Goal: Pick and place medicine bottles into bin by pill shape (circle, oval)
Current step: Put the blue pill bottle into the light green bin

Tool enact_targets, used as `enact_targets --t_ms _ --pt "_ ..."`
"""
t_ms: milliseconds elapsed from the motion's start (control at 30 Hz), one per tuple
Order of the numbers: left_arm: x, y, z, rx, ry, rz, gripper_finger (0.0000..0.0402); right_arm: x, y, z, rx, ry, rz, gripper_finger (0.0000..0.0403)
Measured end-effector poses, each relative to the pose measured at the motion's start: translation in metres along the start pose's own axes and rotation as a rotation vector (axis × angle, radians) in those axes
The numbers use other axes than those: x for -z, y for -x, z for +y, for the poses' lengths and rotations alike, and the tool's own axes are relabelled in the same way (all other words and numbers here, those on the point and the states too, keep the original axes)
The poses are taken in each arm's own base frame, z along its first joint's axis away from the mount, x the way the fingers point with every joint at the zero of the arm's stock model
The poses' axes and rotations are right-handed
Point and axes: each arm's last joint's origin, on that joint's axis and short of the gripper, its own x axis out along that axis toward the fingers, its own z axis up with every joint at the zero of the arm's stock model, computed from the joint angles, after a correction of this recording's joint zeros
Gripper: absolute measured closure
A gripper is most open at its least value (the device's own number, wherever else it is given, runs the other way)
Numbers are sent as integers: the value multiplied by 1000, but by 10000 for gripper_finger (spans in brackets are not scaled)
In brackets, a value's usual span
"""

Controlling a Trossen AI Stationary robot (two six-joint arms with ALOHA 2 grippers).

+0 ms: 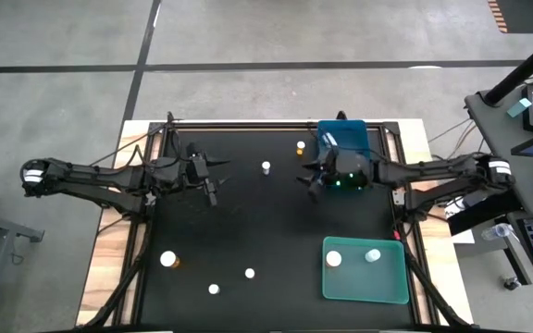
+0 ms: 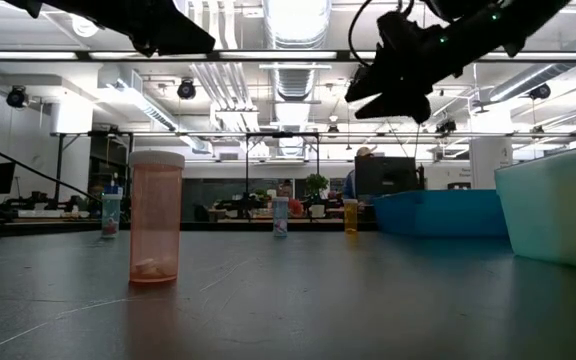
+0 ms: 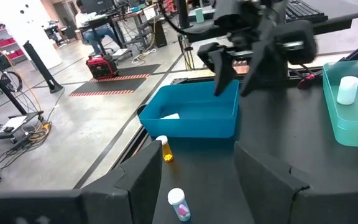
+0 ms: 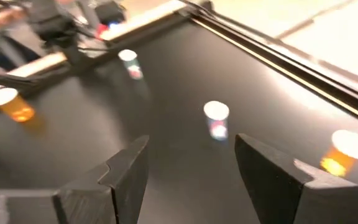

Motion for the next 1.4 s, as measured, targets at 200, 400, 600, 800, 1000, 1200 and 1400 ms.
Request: enact_targets --t_ms 200,400,600,800,1000,1200,1400 --pt "0 0 0 0 -1 2 218 8 -10 13 -57 -16 -33 177" --pt "0 0 0 1 -1 3 218 -3 -29 22 -62 -15 -31 177" --pt "0 0 0 1 -2 4 218 -8 -55 31 -47 44 17 177" --pt "1 0 0 1 -3 6 218 -10 -86 39 -12 204 166 177" --pt "1 0 0 2 -5 8 218 -24 -113 41 33 290 298 177" --pt "2 0 0 3 -9 13 218 -38 -132 33 64 396 381 177" --pt "2 8 3 4 -5 24 218 -44 -136 22 54 531 440 184"
